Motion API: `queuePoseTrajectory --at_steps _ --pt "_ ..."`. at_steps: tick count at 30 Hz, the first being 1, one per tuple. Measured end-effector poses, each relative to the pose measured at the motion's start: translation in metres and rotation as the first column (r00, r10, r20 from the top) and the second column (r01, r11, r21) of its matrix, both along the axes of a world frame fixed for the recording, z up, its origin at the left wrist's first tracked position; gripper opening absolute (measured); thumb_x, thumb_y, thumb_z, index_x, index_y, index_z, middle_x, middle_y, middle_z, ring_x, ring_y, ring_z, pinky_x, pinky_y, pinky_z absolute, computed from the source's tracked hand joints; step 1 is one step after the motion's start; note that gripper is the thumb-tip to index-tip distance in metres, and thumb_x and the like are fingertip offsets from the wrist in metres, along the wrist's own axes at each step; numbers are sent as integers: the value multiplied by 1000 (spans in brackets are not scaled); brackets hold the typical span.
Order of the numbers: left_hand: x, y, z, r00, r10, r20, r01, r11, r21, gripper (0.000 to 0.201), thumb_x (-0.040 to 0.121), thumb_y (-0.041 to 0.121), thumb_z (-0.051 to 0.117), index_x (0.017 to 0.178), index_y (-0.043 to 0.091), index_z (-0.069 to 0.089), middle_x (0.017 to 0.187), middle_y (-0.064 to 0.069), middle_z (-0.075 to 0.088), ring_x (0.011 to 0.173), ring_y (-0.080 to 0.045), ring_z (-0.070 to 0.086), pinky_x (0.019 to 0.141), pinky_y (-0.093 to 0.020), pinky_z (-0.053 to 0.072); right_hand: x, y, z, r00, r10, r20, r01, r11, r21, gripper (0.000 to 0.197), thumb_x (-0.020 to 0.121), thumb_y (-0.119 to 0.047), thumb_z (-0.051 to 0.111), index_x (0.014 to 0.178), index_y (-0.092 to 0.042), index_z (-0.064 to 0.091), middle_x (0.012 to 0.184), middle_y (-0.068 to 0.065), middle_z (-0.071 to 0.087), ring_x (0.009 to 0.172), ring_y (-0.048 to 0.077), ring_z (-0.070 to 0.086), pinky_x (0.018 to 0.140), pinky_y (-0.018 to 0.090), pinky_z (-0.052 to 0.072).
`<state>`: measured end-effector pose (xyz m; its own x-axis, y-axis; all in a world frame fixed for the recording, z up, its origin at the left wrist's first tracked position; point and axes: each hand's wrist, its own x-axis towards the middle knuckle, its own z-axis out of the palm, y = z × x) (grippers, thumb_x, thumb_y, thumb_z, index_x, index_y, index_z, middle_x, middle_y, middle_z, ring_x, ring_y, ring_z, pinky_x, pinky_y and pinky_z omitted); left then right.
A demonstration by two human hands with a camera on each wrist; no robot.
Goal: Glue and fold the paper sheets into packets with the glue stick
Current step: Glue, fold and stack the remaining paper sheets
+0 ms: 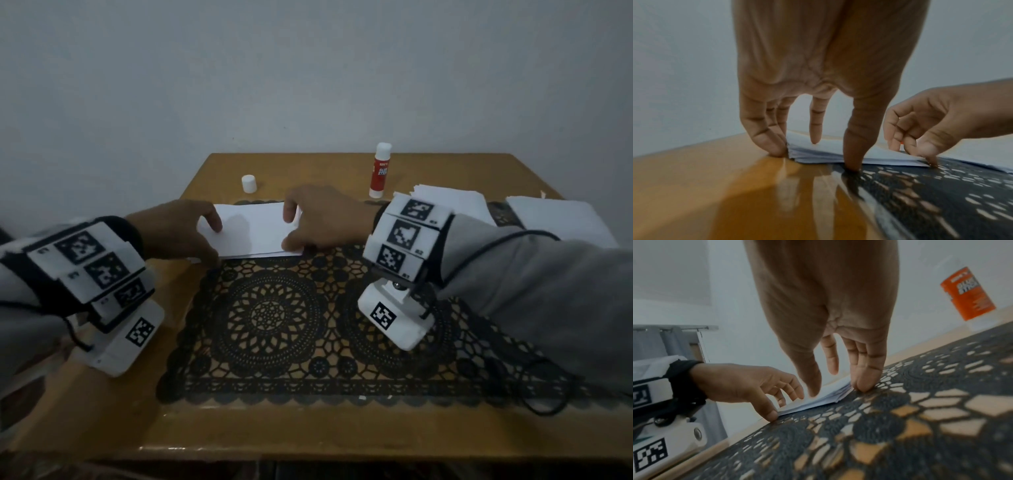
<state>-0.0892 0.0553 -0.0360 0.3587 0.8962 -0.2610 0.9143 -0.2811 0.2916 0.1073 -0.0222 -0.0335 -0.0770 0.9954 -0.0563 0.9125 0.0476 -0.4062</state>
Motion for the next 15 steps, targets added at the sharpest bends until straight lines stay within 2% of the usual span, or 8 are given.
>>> queuePoseTrajectory --at_steps 2,4,8,12,15 --pt "1 -3 1 999 -34 -36 35 999 35 50 70 21 82 112 22 54 108 -1 47 100 -24 49 85 -35 45 0 -2 -1 996 62 68 -60 998 -28 52 79 -32 79 119 -13 52 102 -3 51 95 16 48 67 27 38" --pt "2 -6 4 997 -48 -64 51 998 45 48 72 22 81 111 23 54 105 -1 46 97 -21 47 79 -31 41 0 -5 -4 989 99 109 -96 995 -30 52 79 -31 79 120 -13 51 97 -4 49 94 15 45 70 27 36" --pt "3 -10 6 993 -59 -106 66 995 73 43 75 22 78 110 23 53 103 0 42 96 -19 45 79 -29 38 -4 -6 -3 958 151 243 -162 986 26 37 88 -26 71 117 -8 56 120 5 57 106 21 51 78 25 39" --pt "2 -13 5 991 -65 -116 75 993 90 41 76 22 77 108 23 53 107 -1 43 96 -18 44 81 -27 38 -5 -6 -2 944 155 291 -173 984 35 35 90 -24 68 117 -3 58 119 10 60 106 24 56 81 29 45" --pt "2 -21 6 989 -61 -137 74 992 98 43 78 22 76 114 20 51 121 -7 49 97 -17 44 80 -26 38 3 -16 2 960 152 237 -167 985 44 38 91 -28 66 118 -6 54 118 8 57 105 22 52 76 27 40"
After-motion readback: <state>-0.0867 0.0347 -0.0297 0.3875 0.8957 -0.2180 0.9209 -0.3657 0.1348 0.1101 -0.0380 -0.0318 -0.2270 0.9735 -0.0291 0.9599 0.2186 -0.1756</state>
